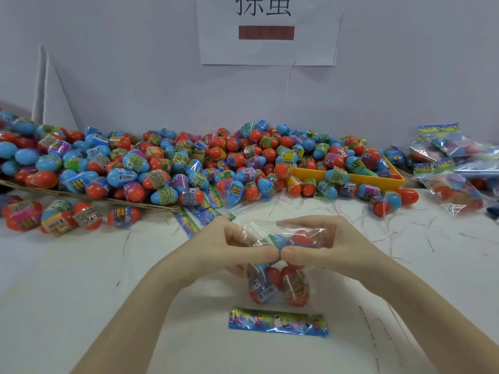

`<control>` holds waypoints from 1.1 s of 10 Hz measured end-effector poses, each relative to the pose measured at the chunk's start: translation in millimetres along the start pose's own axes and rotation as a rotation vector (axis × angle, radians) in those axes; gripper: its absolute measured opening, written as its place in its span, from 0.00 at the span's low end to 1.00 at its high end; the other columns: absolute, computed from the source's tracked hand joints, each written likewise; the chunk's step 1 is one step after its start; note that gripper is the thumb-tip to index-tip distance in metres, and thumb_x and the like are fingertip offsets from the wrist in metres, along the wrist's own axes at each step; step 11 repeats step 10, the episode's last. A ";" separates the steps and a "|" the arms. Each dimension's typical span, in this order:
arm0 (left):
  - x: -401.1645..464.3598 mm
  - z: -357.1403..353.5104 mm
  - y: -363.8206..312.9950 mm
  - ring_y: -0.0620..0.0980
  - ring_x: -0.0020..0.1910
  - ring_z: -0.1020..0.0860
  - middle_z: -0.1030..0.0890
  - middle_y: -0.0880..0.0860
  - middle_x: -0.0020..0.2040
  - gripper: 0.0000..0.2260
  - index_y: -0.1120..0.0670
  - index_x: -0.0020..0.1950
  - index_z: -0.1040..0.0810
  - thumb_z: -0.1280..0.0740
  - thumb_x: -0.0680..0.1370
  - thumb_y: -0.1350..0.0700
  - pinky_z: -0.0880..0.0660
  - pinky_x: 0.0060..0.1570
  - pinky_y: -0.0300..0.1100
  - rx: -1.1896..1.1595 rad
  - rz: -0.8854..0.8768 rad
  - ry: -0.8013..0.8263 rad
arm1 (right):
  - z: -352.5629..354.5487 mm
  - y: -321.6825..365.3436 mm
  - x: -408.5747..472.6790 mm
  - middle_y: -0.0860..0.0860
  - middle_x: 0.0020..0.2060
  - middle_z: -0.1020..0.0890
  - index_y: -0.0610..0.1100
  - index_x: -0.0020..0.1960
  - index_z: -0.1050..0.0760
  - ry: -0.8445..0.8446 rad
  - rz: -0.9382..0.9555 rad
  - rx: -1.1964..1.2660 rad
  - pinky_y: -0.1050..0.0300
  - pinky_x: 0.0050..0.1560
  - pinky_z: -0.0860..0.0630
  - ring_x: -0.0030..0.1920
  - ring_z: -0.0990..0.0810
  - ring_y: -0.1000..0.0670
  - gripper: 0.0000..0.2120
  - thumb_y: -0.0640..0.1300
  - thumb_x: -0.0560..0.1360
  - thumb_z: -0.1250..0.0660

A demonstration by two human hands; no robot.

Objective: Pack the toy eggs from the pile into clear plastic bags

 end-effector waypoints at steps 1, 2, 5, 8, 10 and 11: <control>-0.5 4.3 -5.4 0.42 0.27 0.22 0.19 0.48 0.28 0.08 0.50 0.28 0.17 0.24 0.65 0.48 0.26 0.29 0.32 -0.041 -0.067 -0.018 | 4.8 0.0 0.4 0.68 0.50 0.21 0.67 0.52 0.26 -0.043 0.015 -0.129 0.62 0.50 0.26 0.51 0.23 0.66 0.27 0.64 0.53 0.25; 0.9 7.3 -8.1 0.42 0.27 0.22 0.19 0.48 0.27 0.10 0.49 0.26 0.18 0.24 0.64 0.46 0.26 0.29 0.33 -0.075 -0.143 -0.083 | -3.6 4.7 -2.3 0.59 0.46 0.17 0.61 0.48 0.20 0.040 0.051 -0.034 0.61 0.47 0.22 0.48 0.19 0.59 0.17 0.58 0.60 0.23; -7.0 47.0 11.7 0.46 0.28 0.22 0.19 0.44 0.31 0.27 0.48 0.33 0.20 0.42 0.60 0.26 0.22 0.37 0.49 0.153 -0.195 -0.686 | 19.9 3.3 -12.4 0.53 0.29 0.18 0.54 0.32 0.18 0.170 -0.231 -0.183 0.68 0.32 0.27 0.29 0.23 0.58 0.10 0.58 0.58 0.23; -12.9 47.0 4.5 0.51 0.29 0.23 0.22 0.50 0.28 0.27 0.52 0.32 0.22 0.48 0.69 0.32 0.25 0.32 0.54 0.329 -0.323 -0.837 | 184.2 19.5 -19.8 0.42 0.67 0.30 0.43 0.69 0.37 -0.789 -0.241 0.226 0.52 0.58 0.29 0.64 0.28 0.42 0.32 0.62 0.73 0.38; -20.9 40.7 -11.0 0.51 0.20 0.27 0.26 0.50 0.20 0.30 0.60 0.24 0.24 0.45 0.75 0.39 0.31 0.22 0.49 0.629 -0.530 -0.902 | 143.8 22.6 -33.3 0.56 0.44 0.18 0.49 0.62 0.27 -0.113 -0.333 -0.598 0.65 0.30 0.25 0.31 0.19 0.55 0.30 0.35 0.62 0.23; -20.9 40.7 -11.0 0.51 0.20 0.27 0.26 0.50 0.20 0.30 0.60 0.24 0.24 0.45 0.75 0.39 0.31 0.22 0.49 0.629 -0.530 -0.902 | 143.8 22.6 -33.3 0.56 0.44 0.18 0.49 0.62 0.27 -0.113 -0.333 -0.598 0.65 0.30 0.25 0.31 0.19 0.55 0.30 0.35 0.62 0.23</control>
Point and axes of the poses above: each hand's wrist, its own x-axis towards the middle knuckle, its own z-axis out of the back of the hand, y = z × x, the point moved 7 cm from there along x, towards the middle knuckle
